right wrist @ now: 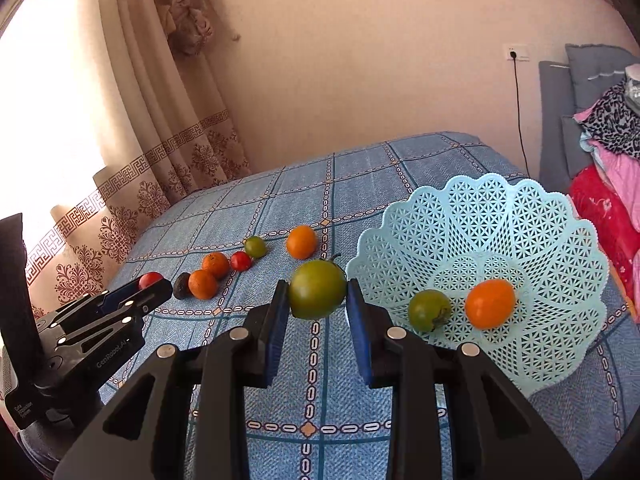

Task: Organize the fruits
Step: 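Carry both tomatoes to the basket while the right tool releases the green tomato inside, then lower the red tomato into the basket and open the left tool, then move both tools away from the basket back toward the remaining fruit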

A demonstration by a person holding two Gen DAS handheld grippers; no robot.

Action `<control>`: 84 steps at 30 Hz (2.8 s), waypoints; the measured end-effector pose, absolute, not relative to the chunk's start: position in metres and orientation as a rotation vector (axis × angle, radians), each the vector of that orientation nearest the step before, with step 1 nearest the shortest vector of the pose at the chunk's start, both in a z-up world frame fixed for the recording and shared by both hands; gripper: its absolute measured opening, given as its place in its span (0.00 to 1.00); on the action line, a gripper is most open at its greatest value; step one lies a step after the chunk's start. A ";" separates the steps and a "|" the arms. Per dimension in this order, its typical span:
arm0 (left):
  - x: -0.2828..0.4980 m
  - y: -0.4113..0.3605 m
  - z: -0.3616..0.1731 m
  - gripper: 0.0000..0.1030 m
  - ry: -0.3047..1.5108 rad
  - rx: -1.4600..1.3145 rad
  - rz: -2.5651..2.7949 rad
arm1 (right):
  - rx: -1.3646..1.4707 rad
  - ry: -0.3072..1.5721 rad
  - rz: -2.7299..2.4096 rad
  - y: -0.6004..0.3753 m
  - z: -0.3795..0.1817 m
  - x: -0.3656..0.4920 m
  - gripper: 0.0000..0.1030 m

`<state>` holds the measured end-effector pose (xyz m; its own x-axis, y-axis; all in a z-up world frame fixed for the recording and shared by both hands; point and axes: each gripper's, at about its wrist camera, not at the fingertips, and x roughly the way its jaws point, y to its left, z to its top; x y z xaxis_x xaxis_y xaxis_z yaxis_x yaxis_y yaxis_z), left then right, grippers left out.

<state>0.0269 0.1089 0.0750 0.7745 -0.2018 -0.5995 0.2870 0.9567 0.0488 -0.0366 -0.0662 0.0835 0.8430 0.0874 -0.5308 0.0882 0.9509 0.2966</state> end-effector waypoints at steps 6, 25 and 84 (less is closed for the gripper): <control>0.024 0.082 0.077 0.29 0.624 0.170 -0.313 | 0.338 0.547 -0.078 -0.099 0.085 -0.053 0.28; 0.012 -0.006 0.087 0.29 0.658 0.175 -0.578 | 0.365 0.535 -0.298 -0.161 0.074 -0.079 0.28; 0.038 0.068 0.104 0.97 0.623 0.058 -0.402 | 0.330 0.502 -0.195 -0.107 0.090 -0.067 0.51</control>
